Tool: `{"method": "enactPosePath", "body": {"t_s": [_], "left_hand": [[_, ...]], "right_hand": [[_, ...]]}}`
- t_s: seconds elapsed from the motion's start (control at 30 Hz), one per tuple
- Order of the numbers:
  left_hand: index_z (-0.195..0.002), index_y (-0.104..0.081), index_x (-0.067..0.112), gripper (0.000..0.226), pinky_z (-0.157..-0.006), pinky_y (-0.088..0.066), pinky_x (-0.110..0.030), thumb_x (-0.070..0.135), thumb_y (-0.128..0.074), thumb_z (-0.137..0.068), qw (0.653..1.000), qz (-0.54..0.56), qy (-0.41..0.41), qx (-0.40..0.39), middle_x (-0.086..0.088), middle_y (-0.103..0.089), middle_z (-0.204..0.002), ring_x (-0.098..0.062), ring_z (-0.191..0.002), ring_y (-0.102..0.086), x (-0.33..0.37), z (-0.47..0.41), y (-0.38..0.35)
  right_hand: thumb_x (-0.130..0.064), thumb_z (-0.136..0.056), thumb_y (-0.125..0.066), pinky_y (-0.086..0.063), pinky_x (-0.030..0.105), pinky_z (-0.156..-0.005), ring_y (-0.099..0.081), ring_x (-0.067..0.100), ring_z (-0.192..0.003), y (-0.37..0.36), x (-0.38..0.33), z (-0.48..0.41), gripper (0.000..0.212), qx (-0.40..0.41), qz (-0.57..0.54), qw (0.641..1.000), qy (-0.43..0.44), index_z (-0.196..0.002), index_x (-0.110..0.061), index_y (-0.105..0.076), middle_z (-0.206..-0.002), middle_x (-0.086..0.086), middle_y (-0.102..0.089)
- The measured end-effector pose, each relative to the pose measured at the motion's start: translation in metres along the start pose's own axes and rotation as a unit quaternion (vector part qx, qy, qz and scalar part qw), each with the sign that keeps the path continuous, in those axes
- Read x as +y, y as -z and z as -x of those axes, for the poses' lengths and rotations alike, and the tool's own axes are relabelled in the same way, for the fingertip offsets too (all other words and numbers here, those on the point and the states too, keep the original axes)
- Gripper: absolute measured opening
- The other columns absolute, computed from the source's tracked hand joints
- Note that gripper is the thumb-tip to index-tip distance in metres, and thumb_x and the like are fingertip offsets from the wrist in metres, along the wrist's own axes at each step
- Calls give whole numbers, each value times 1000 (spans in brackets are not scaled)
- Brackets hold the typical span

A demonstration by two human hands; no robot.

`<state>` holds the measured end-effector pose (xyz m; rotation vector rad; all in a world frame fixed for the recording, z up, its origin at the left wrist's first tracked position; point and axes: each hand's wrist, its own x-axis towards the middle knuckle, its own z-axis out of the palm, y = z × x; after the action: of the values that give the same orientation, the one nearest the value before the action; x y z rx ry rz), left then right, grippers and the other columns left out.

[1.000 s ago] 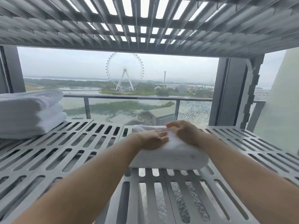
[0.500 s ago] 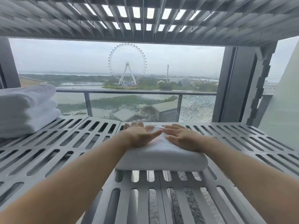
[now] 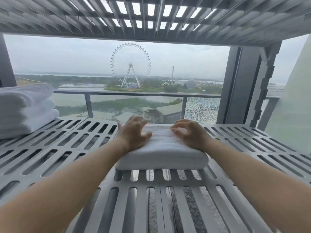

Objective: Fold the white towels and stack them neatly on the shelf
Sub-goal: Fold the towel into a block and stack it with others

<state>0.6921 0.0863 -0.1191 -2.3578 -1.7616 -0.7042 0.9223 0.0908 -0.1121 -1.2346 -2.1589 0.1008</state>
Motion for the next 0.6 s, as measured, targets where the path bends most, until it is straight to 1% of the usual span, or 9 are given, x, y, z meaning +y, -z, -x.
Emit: {"method": "enactPosePath", "body": {"t_s": [0.03,0.07,0.1,0.17,0.23,0.3,0.4,0.43,0.6], "left_hand": [[-130,-48,31,42,-108,-18,-64,43,-48,-90,996,-15,-55,63,3,-40,-144,-19,-136,-30,4,8,7],[-124,-54,29,36,-106,-24,-62,41,-48,-90,988,4,-119,98,3,-47,-138,-17,-131,-39,9,17,14],[-118,-59,28,33,-104,-34,-56,40,-47,-90,979,41,-174,98,3,-54,-131,-15,-122,-48,13,27,20],[-118,-61,27,39,-97,-44,-40,47,-46,-88,972,79,-221,23,5,-59,-126,-12,-113,-55,22,47,25],[-135,-46,28,53,-101,-40,-35,53,-48,-87,977,20,-203,-61,6,-48,-139,-13,-123,-48,27,60,19],[-144,-30,29,61,-105,-34,-32,52,-46,-89,979,-40,-184,-73,8,-35,-148,-15,-131,-39,26,66,9],[-143,-31,30,54,-98,-37,-30,46,-42,-93,985,-38,-165,-20,8,-36,-148,-18,-127,-44,22,71,6],[-143,-31,31,53,-96,-37,-29,44,-43,-93,986,-39,-161,-14,9,-37,-147,-18,-125,-45,21,72,6],[-141,-36,31,65,-100,-40,-36,26,-55,-79,988,0,-149,-43,6,-40,-145,-20,-124,-46,17,76,12]], "right_hand": [[-33,-89,-57,-43,31,-96,-59,14,-106,5,-4,6,23,30,-4,999,18,-104,-21,-70,-114,-2,-66],[-33,-88,-58,-48,33,-90,-63,11,-98,11,-8,13,22,41,-21,998,32,-100,-20,-70,-106,-4,-69],[-34,-86,-60,-52,32,-84,-65,7,-91,17,-13,20,21,34,-40,997,48,-98,-20,-71,-99,-7,-70],[-40,-82,-64,-52,24,-81,-64,0,-88,26,-21,35,22,-24,-41,996,76,-98,-26,-70,-96,-14,-69],[-42,-77,-68,-42,15,-89,-58,-3,-99,28,-25,50,31,-82,4,992,93,-106,-30,-67,-107,-17,-65],[-30,-73,-71,-31,4,-93,-52,-4,-107,24,-26,62,41,-78,22,992,95,-113,-30,-64,-116,-17,-60],[-9,-68,-66,-28,8,-98,-50,6,-117,14,-25,72,56,-46,9,997,68,-122,-22,-60,-126,-8,-57],[-7,-68,-65,-26,9,-99,-49,9,-119,12,-25,73,58,-39,12,997,60,-123,-21,-59,-129,-5,-56],[-6,-73,-60,-15,-4,-93,-48,13,-121,8,-25,79,57,-18,60,996,63,-128,-19,-55,-133,-2,-54]]}}
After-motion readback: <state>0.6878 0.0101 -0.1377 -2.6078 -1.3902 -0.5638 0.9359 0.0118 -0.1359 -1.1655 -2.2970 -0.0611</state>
